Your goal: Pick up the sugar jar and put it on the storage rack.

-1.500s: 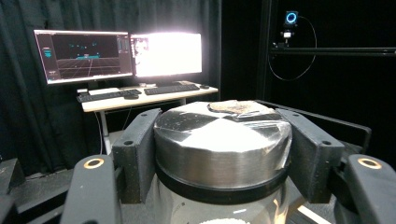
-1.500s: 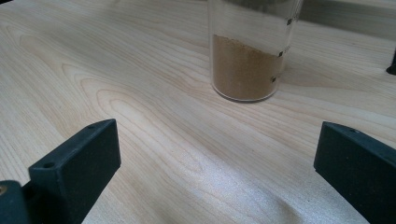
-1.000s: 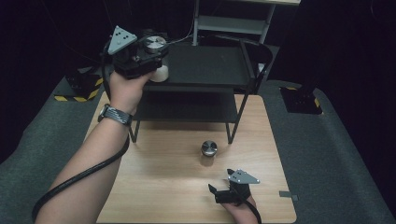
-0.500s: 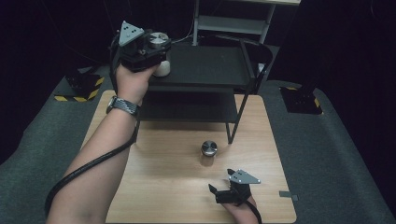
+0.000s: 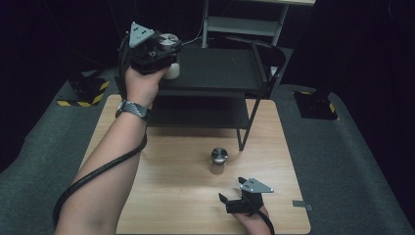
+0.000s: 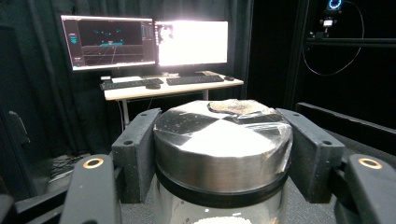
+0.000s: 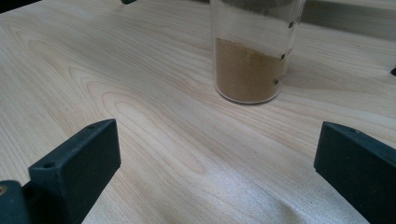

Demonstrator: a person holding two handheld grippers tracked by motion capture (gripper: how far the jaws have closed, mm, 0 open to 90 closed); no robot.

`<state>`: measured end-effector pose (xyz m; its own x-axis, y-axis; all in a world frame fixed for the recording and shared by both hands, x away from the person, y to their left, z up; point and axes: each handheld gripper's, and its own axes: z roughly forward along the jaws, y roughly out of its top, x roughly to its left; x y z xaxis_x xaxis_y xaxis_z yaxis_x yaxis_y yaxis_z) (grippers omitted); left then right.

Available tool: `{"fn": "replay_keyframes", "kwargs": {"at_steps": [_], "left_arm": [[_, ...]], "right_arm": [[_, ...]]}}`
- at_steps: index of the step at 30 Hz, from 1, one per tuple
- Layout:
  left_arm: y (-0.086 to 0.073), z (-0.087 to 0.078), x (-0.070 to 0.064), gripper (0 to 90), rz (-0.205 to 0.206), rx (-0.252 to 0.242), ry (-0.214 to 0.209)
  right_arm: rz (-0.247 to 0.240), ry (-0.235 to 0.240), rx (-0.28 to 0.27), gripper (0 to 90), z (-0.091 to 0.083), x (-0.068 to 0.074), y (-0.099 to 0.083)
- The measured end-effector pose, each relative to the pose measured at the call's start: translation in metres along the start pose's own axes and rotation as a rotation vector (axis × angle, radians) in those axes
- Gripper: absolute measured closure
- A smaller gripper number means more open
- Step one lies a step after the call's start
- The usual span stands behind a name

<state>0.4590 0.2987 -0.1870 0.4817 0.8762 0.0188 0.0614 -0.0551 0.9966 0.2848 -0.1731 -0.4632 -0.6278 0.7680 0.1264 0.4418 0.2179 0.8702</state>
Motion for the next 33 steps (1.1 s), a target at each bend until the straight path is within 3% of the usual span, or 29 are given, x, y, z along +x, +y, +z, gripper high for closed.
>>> {"fn": "replay_keyframes", "kwargs": {"at_steps": [18, 27, 33], "left_arm": [[0.0024, -0.0017, -0.0004, 33.5, 0.008, 0.013, 0.001], [0.0016, -0.0055, -0.0026, 14.1, 0.001, 0.018, -0.003], [-0.0003, -0.0102, 0.0003, 0.5, -0.014, 0.022, -0.030]], "right_arm": [[0.007, 0.000, -0.003, 0.2, -0.0002, -0.0009, -0.0005], [0.006, -0.002, 0.001, 0.2, 0.0001, -0.0001, 0.0001], [0.005, -0.006, 0.004, 0.2, 0.0005, 0.0007, 0.0008]]}}
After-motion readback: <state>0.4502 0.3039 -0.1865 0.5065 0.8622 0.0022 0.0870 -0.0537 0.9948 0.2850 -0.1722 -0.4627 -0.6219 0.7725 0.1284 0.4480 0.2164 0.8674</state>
